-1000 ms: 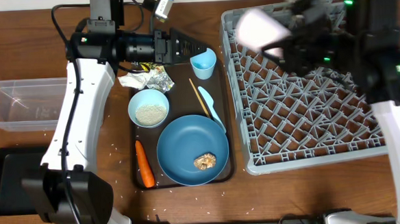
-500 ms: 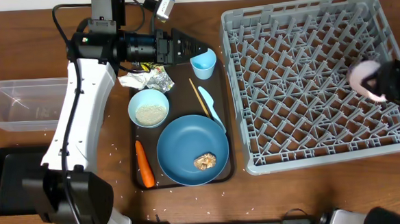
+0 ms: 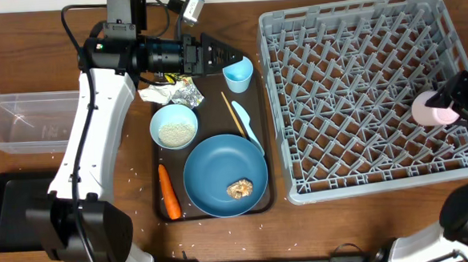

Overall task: Sort waste into correct bins and load items into the dishwasher rack
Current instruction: 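Release the pink cup in the rack's right side and raise right gripper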

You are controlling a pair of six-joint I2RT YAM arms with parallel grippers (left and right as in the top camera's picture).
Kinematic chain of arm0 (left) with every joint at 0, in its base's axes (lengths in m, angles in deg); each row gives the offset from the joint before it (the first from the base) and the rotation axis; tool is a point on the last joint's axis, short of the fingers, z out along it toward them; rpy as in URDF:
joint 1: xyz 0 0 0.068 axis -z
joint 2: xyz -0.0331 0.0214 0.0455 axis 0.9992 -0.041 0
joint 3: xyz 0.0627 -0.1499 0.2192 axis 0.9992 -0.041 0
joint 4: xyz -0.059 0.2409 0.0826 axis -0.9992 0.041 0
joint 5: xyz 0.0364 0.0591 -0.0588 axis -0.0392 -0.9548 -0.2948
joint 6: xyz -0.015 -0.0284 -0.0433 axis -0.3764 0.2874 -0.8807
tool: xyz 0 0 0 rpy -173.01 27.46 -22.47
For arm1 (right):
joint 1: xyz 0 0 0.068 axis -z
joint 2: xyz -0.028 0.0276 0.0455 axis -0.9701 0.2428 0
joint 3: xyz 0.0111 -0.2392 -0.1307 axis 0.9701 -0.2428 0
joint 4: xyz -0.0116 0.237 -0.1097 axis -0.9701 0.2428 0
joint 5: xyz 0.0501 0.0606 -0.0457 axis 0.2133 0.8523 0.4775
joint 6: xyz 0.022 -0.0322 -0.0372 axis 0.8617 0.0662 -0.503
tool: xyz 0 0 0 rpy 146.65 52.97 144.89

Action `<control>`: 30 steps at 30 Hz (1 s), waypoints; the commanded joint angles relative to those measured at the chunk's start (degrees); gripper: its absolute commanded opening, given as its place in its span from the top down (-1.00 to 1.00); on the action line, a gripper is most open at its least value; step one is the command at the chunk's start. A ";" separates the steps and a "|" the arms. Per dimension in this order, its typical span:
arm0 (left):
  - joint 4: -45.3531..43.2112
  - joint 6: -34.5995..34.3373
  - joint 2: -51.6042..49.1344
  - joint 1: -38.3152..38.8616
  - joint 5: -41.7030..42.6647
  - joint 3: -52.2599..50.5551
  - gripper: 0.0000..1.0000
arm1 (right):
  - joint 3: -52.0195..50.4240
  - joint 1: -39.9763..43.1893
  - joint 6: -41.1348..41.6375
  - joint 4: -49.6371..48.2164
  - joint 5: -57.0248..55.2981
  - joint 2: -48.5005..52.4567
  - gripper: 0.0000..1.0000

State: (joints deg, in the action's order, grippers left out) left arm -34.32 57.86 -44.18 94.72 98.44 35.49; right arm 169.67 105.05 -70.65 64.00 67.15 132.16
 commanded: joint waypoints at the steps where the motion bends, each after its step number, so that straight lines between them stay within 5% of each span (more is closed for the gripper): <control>1: 0.17 0.52 0.66 -0.02 -0.28 0.13 -0.64 | 0.63 -0.13 1.49 0.39 0.37 3.61 0.06; 6: 0.15 0.52 0.66 -0.02 -0.28 0.13 -0.64 | 0.63 -0.37 1.53 -0.07 0.37 7.74 -0.04; 15: 0.46 0.48 0.66 -0.02 -4.61 0.13 -0.65 | 0.83 -1.27 1.46 -2.40 0.44 5.03 -0.93; 23: 6.23 1.09 0.44 2.45 -46.21 0.11 -0.83 | 0.83 -6.73 -4.63 -8.59 12.59 -8.74 -0.89; 30: 3.82 5.79 -3.65 7.34 -63.78 0.11 -0.77 | 0.83 -17.88 -4.07 -18.97 15.17 -18.78 -0.83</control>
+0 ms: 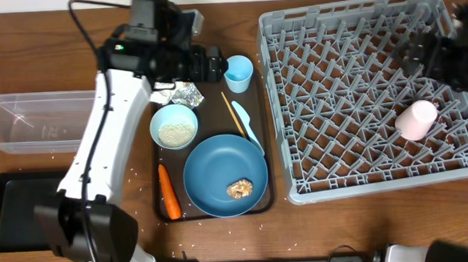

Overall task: Sort waste into correct bins and load items into the dishwasher rack
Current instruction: 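Release the pink cup in the rack's right side and raise right gripper, then grasp the light-blue cup with the left gripper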

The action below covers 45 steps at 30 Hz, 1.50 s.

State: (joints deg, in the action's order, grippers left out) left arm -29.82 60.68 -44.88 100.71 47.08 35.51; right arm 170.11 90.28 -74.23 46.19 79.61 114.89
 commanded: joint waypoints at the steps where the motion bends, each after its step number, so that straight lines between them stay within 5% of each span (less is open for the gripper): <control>1: -1.33 2.95 -4.33 1.73 -13.60 0.09 -0.72 | 0.39 -4.42 0.55 -2.05 2.69 -2.16 -0.79; 9: -10.10 2.91 -14.56 1.92 -14.43 0.09 -0.37 | 0.35 -9.09 3.34 -1.38 2.69 -2.34 -0.61; 20: -19.06 2.91 -20.31 1.99 -8.24 0.09 -0.28 | 0.15 -9.90 3.34 1.64 0.87 -1.84 -0.66; 31: -18.58 2.25 -24.83 2.29 -8.20 0.07 0.24 | 0.15 -9.90 3.34 2.23 0.33 -1.68 -0.67; 37: -18.32 2.23 -23.91 2.29 -8.20 0.11 0.88 | 0.15 -9.90 3.34 2.25 0.13 -1.66 -0.68; 45: -13.62 2.23 -14.75 1.79 -3.04 0.15 0.88 | 0.11 -9.90 2.86 2.29 -1.79 -1.51 -0.82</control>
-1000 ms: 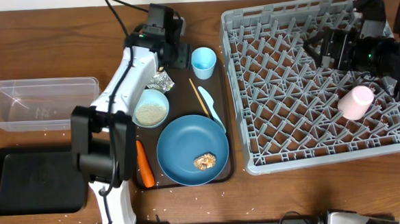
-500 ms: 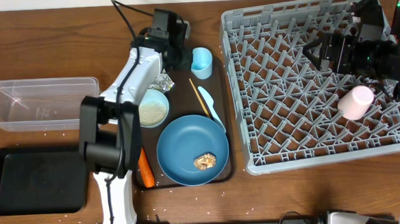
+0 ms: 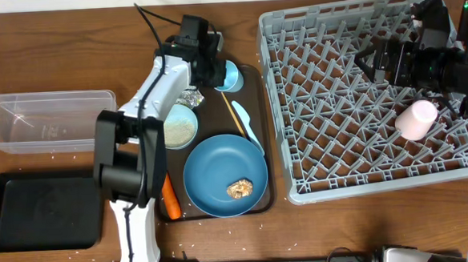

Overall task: Sort waste into correct bins and load items into the dishwasher rack
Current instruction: 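Grasp the light-blue cup with the left gripper, then lift the light-blue cup and hand it to the right gripper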

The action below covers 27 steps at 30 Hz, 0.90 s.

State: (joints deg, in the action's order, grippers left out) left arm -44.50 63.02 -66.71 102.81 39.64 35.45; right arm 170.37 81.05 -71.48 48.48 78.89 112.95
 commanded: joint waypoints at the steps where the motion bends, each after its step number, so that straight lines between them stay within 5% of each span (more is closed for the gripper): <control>1: 2.36 -0.11 9.07 -0.79 7.89 0.22 0.88 | -0.17 -0.68 0.11 0.04 -1.62 0.48 -0.85; 5: 5.75 -0.07 15.54 -3.78 23.65 0.22 0.88 | -1.36 -0.70 -3.56 -0.02 -0.50 0.74 -0.98; 11: 5.70 -0.11 19.65 -8.76 52.39 0.22 0.88 | -5.75 -1.01 -24.92 -0.85 26.18 0.76 -0.94; 17: 5.86 -2.25 19.65 -9.53 73.13 0.22 0.88 | -7.52 -4.44 -30.49 -6.40 40.89 0.76 -0.85; 27: 6.32 -9.11 19.67 -5.79 73.29 0.22 0.88 | -7.52 -16.61 -26.99 -20.90 34.84 0.74 -0.73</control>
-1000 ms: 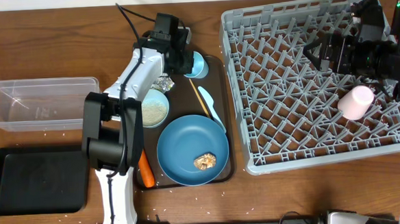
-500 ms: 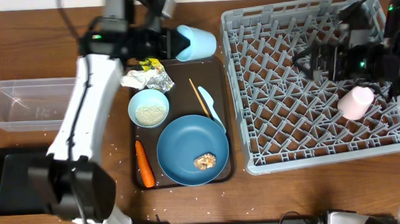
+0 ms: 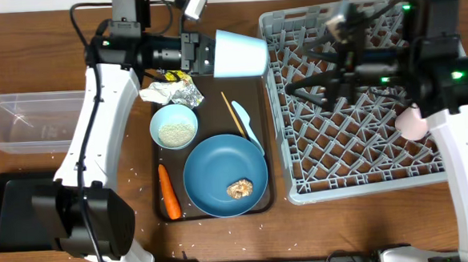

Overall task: Sort waste into correct bins and load items into the dishwasher rack
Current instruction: 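Lift the light-blue cup and hand it to the right gripper, then carry the light-blue cup into the rack with the right gripper and release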

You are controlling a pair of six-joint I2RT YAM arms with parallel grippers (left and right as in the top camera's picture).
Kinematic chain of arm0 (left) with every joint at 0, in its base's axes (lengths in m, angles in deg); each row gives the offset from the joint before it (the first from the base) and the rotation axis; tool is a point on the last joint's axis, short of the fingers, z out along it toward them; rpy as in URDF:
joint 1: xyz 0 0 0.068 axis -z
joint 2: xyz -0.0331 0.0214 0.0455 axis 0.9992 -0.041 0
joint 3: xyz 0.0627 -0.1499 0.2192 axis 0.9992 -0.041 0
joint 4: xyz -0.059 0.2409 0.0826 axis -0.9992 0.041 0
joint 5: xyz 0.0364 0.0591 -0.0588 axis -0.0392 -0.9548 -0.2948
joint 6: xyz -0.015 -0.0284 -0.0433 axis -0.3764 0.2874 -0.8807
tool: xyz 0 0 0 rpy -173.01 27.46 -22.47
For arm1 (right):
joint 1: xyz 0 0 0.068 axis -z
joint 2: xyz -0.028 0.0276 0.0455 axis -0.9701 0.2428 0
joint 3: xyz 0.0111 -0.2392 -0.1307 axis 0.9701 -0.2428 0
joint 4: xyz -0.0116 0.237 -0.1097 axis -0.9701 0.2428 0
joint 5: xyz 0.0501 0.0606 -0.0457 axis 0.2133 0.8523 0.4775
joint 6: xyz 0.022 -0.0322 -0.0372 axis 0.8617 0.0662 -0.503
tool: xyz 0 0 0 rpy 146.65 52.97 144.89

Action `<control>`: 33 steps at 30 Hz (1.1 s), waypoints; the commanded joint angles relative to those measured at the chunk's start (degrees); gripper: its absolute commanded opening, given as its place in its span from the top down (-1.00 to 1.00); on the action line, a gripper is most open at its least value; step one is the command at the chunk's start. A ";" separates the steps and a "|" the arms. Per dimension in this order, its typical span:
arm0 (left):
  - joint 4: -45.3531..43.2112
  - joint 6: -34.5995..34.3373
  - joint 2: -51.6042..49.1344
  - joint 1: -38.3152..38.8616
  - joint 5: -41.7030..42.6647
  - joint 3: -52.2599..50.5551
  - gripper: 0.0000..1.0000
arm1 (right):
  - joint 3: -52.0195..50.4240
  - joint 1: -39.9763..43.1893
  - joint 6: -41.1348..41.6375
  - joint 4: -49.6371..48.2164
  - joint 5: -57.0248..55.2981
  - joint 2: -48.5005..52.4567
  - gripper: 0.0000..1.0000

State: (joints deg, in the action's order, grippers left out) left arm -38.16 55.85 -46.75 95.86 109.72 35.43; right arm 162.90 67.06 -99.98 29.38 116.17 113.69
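Note:
My left gripper (image 3: 207, 54) is shut on a light blue cup (image 3: 242, 54), held on its side above the tray's far edge with its mouth facing the rack. The grey dishwasher rack (image 3: 364, 168) fills the right side. My right gripper (image 3: 301, 68) hangs over the rack's left part, fingers spread open and pointing at the cup, nothing between them. A pink cup (image 3: 408, 123) lies in the rack at the right, partly hidden by my right arm.
The dark tray (image 3: 163, 215) holds a small bowl of rice (image 3: 173, 126), a blue plate (image 3: 220, 168) with a food scrap (image 3: 239, 188), a carrot (image 3: 169, 192), a blue spatula (image 3: 246, 121) with chopsticks, and crumpled foil (image 3: 172, 90). A clear bin (image 3: 33, 121) and a black bin (image 3: 26, 214) stand at the left.
The blue cup stood on the tray with my left gripper at it; now it is lifted and tipped on its side. My right gripper has moved left across the rack toward it.
My right gripper held the pink cup at the rack's right edge while my left gripper was beside the blue cup. Then the pink cup lay in the rack, let go. My left gripper then reached the blue cup, and now holds it raised.

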 commanded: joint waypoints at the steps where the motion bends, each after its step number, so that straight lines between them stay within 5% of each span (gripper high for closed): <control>1: -0.04 -2.27 -0.20 1.46 3.21 0.24 0.88 | -0.04 -3.28 2.62 -2.54 -4.55 0.00 -0.73; 11: -0.28 -2.67 2.56 2.12 3.21 0.24 0.88 | -0.04 -8.66 3.85 -6.82 -15.26 0.42 -0.75; 21: -1.75 -2.69 4.92 2.16 3.21 0.24 0.88 | -0.04 -9.68 7.26 -10.12 -14.88 1.90 -0.50; 33: -1.75 -3.98 4.94 2.16 3.21 0.24 0.88 | -0.04 -9.66 4.09 -11.72 -5.75 1.84 -0.65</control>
State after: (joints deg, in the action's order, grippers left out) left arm -39.83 52.64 -43.10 97.93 111.27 35.43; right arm 162.90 57.49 -94.64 17.77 107.63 114.89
